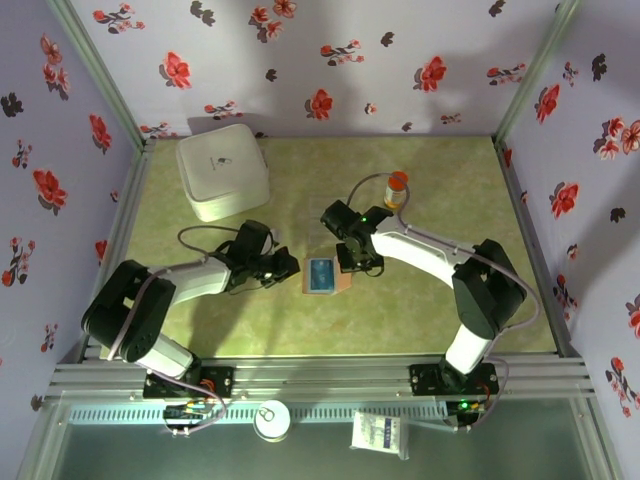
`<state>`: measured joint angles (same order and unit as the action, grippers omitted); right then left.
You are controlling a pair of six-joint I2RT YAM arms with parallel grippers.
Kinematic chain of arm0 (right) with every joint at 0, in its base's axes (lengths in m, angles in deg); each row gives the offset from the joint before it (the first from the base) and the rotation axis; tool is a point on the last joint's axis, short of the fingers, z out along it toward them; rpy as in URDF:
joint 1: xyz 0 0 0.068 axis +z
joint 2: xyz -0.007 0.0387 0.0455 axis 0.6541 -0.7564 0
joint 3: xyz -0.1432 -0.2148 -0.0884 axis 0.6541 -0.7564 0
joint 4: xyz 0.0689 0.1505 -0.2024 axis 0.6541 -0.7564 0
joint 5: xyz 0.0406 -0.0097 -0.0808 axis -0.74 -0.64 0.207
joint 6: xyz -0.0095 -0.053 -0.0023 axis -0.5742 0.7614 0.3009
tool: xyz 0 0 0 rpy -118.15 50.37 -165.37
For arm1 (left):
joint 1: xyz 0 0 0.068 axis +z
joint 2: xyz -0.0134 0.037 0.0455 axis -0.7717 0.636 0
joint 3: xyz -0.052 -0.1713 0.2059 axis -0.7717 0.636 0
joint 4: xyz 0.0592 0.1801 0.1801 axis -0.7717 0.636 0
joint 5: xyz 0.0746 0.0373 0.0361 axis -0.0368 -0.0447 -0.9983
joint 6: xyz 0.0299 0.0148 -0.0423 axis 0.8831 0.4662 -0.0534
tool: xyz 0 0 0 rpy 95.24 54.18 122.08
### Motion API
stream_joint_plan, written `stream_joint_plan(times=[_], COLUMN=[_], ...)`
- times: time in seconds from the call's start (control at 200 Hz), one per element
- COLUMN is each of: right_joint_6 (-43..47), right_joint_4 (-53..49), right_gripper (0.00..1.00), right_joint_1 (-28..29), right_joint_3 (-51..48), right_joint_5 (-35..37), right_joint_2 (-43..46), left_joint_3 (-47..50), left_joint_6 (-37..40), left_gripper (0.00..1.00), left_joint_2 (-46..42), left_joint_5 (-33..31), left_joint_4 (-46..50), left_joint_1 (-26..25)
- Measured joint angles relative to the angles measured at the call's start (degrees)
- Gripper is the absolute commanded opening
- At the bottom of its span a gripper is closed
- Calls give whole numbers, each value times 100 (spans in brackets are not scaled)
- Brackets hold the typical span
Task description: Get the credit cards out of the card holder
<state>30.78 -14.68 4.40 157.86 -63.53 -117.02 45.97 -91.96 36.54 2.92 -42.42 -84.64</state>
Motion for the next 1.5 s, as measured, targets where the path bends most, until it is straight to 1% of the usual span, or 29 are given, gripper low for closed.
stream_joint_plan(times=[0.27,0.53,0.77,1.025,1.265,1.5], right_joint_6=[76,79,79,79,74,55], right_joint_4=[76,323,533,737,885,1021], right_gripper=[10,10,10,10,11,15], right_joint_1=[-48,-63,-66,-66,-66,-66], right_joint_3=[-236,-317,-348,-463,-658,-807], right_joint_5=[109,114,63,-59,-85,-33], right_joint_2=[-33,-319,-457,-509,-516,-542], left_joint_3=[-138,-208,-262,-267,-267,-284], left_joint_6=[0,9,164,262,321,334], left_gripper=[0,0,0,0,0,0], left_joint_2=[269,378,345,334,345,404], left_joint_5=[17,-17,-352,-501,-610,-614], left_joint_4=[-15,116,575,785,955,973], left_joint_1=[-109,-125,-129,-129,-129,-129])
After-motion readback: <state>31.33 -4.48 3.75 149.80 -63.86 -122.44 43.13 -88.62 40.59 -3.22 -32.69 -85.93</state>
